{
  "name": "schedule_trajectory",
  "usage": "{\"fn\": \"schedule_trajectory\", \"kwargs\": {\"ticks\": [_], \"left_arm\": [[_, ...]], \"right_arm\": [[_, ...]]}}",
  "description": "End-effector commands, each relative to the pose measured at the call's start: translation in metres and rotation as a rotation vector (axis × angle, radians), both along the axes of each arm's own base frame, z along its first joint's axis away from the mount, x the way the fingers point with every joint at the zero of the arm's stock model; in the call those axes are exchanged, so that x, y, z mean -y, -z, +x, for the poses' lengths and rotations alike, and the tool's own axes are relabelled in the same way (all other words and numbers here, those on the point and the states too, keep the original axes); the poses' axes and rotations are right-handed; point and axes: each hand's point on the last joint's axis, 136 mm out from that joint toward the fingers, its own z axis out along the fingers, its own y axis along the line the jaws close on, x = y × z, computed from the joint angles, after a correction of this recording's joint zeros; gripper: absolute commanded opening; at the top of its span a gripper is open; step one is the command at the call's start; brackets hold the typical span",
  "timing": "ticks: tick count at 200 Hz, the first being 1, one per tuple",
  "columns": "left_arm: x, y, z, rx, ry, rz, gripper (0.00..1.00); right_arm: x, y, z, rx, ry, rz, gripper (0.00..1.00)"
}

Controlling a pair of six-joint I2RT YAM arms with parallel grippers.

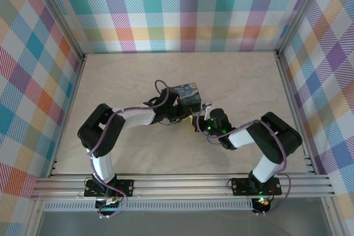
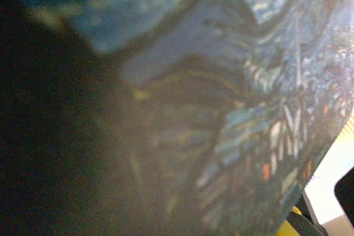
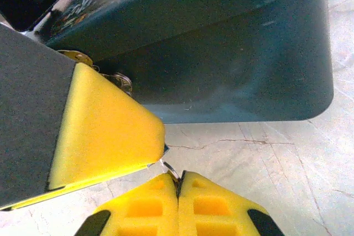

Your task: Unlock a padlock with a key

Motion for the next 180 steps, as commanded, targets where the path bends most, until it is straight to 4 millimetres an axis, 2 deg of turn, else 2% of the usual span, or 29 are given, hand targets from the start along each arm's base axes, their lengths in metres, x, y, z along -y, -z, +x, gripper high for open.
{"fn": "schedule_trajectory", "kwargs": {"ticks": [1,52,101,125,153,180], "left_arm": [[0.007,0.006,-0.011,-0.034,0.054,-0.039,0.16],[-0.005,-0.008,-0.008,-0.011,0.02,-0.059,0.29],[-0.016,-0.024,-0.006,0.016,-0.001,-0.066,0.46],[-0.024,-0.032,-0.005,0.032,-0.016,-0.067,0.51],[-0.043,-0.04,-0.006,0.053,-0.059,-0.058,0.57],[-0.058,-0.046,-0.008,0.067,-0.122,-0.095,0.6]], "right_arm": [[-0.02,-0.035,0.008,0.077,-0.014,0.138,0.0],[-0.016,-0.013,0.006,0.006,0.022,0.144,0.0],[-0.016,-0.002,0.005,-0.027,0.03,0.14,0.0],[-0.017,-0.002,0.005,-0.034,0.026,0.147,0.0],[-0.02,-0.006,0.005,-0.053,0.026,0.173,0.0],[-0.022,-0.01,0.005,-0.075,0.027,0.196,0.0]]}}
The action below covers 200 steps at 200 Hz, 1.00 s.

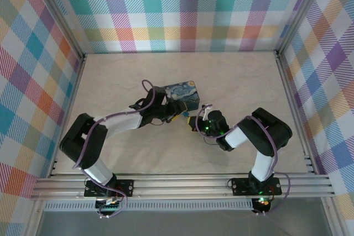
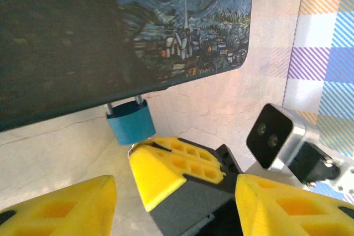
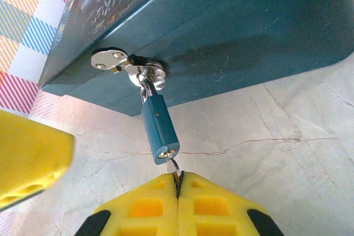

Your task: Unlock a padlock with a key

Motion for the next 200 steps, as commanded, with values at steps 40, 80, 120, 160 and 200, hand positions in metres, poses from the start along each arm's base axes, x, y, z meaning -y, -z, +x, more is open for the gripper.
{"fn": "schedule_trajectory", "kwargs": {"ticks": [40,80,120,160,200], "left_arm": [[-0.02,-0.003,-0.008,-0.007,-0.151,-0.167,0.55],[-0.02,0.008,-0.008,-0.019,-0.189,-0.217,0.5],[-0.013,0.016,-0.004,-0.023,-0.214,-0.257,0.48],[-0.008,0.027,-0.002,-0.023,-0.222,-0.25,0.47],[0.0,0.035,0.004,0.014,-0.221,-0.254,0.46]], "right_arm": [[-0.014,-0.019,0.003,-0.044,-0.005,0.096,0.0],[-0.017,-0.017,0.001,-0.089,-0.001,0.123,0.0],[-0.018,-0.016,-0.001,-0.105,0.004,0.129,0.0],[-0.02,-0.017,-0.002,-0.108,0.002,0.132,0.0],[-0.021,-0.018,-0.002,-0.107,0.0,0.13,0.0]]}}
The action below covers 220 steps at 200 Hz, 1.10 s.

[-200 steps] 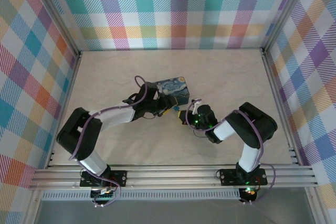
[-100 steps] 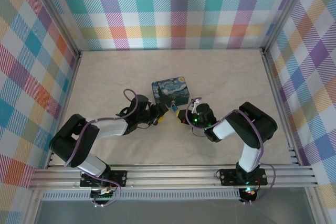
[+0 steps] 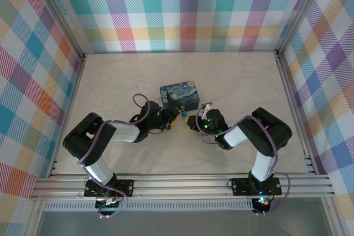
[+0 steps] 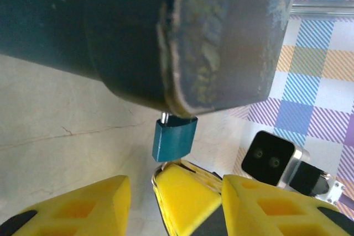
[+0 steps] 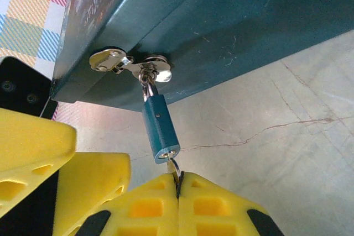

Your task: Unlock a padlock with a key

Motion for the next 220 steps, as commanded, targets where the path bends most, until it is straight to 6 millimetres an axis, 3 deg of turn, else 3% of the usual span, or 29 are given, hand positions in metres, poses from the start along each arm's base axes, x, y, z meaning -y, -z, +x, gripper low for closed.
{"fn": "schedule_trajectory", "kwargs": {"ticks": [1,57,165,220], "left_arm": [[0.008,-0.004,0.007,0.055,-0.012,-0.03,0.46],[0.009,0.004,0.017,0.111,-0.031,-0.009,0.47],[0.03,0.009,0.02,0.11,0.02,-0.042,0.47],[0.036,0.01,0.022,0.109,0.041,-0.044,0.42]], "right_arm": [[-0.01,-0.017,0.001,0.025,-0.015,0.039,0.0],[-0.008,-0.017,0.002,0.028,-0.006,0.033,0.0],[-0.008,-0.017,0.002,0.026,-0.005,0.029,0.0],[-0.008,-0.017,0.003,0.026,0.0,0.028,0.0]]}}
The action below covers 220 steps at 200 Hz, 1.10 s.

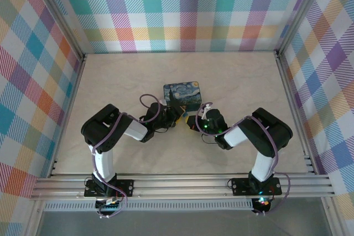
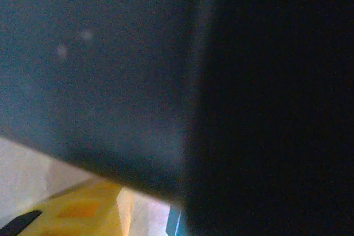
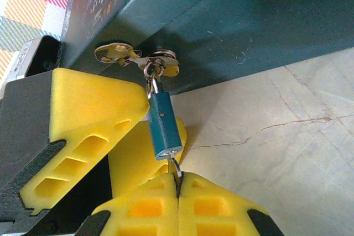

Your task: Unlock a padlock with a key

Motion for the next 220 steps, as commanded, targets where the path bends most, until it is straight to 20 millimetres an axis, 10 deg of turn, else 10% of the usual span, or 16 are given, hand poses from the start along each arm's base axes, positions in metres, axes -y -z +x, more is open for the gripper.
{"fn": "schedule_trajectory", "kwargs": {"ticks": [1,121,220], "left_arm": [[0.016,-0.008,-0.002,0.031,0.057,-0.022,0.42],[0.032,-0.001,-0.004,0.008,0.103,-0.026,0.38],[0.029,-0.003,-0.004,0.009,0.091,-0.015,0.09]], "right_arm": [[-0.008,-0.017,0.003,0.028,-0.007,0.035,0.0],[-0.007,-0.025,0.005,0.038,0.01,0.05,0.0],[0.007,-0.024,0.002,0.047,0.053,0.031,0.15]]}}
